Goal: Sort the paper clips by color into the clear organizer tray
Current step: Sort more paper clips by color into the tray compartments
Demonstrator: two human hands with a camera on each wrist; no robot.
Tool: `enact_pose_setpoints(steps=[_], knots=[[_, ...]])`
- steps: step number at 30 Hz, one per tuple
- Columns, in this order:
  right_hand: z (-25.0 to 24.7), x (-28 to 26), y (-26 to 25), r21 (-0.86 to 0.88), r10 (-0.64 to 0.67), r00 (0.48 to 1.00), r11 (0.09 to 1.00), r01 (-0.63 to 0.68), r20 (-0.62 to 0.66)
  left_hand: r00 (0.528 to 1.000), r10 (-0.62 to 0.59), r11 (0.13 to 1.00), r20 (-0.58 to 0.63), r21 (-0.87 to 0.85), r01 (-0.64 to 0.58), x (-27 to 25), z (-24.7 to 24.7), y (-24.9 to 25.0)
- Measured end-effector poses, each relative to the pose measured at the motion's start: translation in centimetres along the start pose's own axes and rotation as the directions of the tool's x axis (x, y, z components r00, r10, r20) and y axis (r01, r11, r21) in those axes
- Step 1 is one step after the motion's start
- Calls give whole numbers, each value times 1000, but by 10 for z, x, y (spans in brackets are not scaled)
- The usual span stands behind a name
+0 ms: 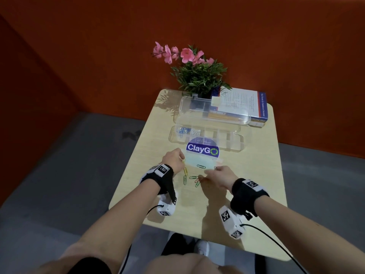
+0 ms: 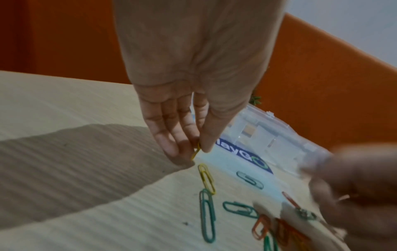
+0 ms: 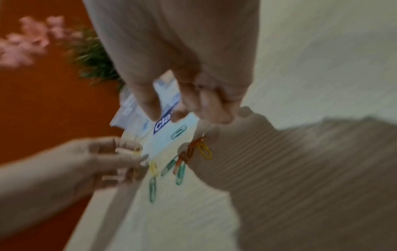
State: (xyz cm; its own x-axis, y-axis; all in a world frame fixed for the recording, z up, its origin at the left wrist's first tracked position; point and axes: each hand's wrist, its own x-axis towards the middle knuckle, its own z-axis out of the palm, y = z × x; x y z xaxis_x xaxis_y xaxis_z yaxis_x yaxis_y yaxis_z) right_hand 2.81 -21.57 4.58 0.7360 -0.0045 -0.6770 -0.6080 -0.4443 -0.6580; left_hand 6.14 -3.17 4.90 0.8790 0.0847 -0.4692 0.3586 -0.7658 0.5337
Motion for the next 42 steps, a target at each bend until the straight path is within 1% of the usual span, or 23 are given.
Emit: enact_pose_setpoints(steps=[1, 3, 4, 5, 6, 8, 11, 15, 18, 22, 25, 26, 27, 28, 30, 31, 32, 34, 36, 38, 42], knots=[[2, 0, 3, -177, -54, 998, 983, 47, -39, 1000, -6, 999, -2, -35, 6, -1, 0, 0], [7, -3, 6, -454, -154, 987, 883, 115, -48, 1000, -11, 996, 15, -89, 13, -4, 3, 0], [10, -3, 7, -551, -190, 981, 822, 141, -32, 999, -13, 995, 29, -100, 15, -6, 6, 0], [12, -2, 7, -610, -213, 977, 776, 160, -15, 999, -12, 996, 42, -86, 16, -7, 9, 1], [14, -1, 7, -636, -220, 975, 754, 167, -5, 999, -8, 999, 51, -40, 11, -9, 13, 2], [16, 2, 8, -626, -201, 979, 766, 147, -16, 999, -6, 998, 45, 57, 3, -10, 17, 3], [15, 4, 7, -628, -166, 986, 769, 121, -13, 999, -32, 993, 21, 112, 30, -10, 17, 3], [12, -1, 7, -694, -178, 983, 702, 160, 47, 996, -92, 990, -14, 105, 93, -10, 17, 1], [11, -4, 9, -724, -187, 980, 668, 172, 60, 995, -100, 989, -31, 108, 103, -10, 18, 1], [5, -8, 5, -730, -157, 983, 660, 178, 98, 997, -81, 994, 4, 69, 81, -9, 17, 0], [-1, -13, 5, -718, -166, 977, 662, 213, 137, 999, -29, 996, 36, 90, 26, -7, 16, 1], [-3, -14, 6, -700, -173, 974, 677, 225, 145, 999, -10, 995, 39, 101, 6, -6, 15, 0], [-4, -13, 8, -661, -180, 974, 716, 225, 136, 999, 6, 994, 36, 110, -10, -4, 15, 0], [-6, -12, 10, -589, -190, 976, 779, 215, 106, 999, 16, 993, 30, 119, -20, -3, 15, 0], [-12, -9, 12, -345, -165, 986, 925, 159, 13, 999, 36, 990, 13, 140, -37, -2, 15, -1], [-16, -9, 11, -184, -126, 992, 975, 121, -15, 999, 48, 987, 6, 154, -48, -2, 15, -2], [-20, -9, 11, -19, -85, 996, 996, 85, -4, 998, 62, 984, 6, 169, -62, -2, 15, -2], [-28, -9, 9, 258, -66, 996, 965, 46, 67, 996, 88, 977, 12, 192, -88, -2, 16, -1], [-34, -11, 4, 456, -74, 991, 890, 13, 115, 996, 92, 976, 14, 196, -93, -2, 15, 0], [-38, -11, 0, 557, -76, 985, 830, -24, 155, 996, 89, 978, 14, 186, -90, -1, 14, 3], [-46, -11, -6, 609, -42, 977, 787, -96, 208, 996, 93, 994, 14, 50, -93, 0, 4, 22]])
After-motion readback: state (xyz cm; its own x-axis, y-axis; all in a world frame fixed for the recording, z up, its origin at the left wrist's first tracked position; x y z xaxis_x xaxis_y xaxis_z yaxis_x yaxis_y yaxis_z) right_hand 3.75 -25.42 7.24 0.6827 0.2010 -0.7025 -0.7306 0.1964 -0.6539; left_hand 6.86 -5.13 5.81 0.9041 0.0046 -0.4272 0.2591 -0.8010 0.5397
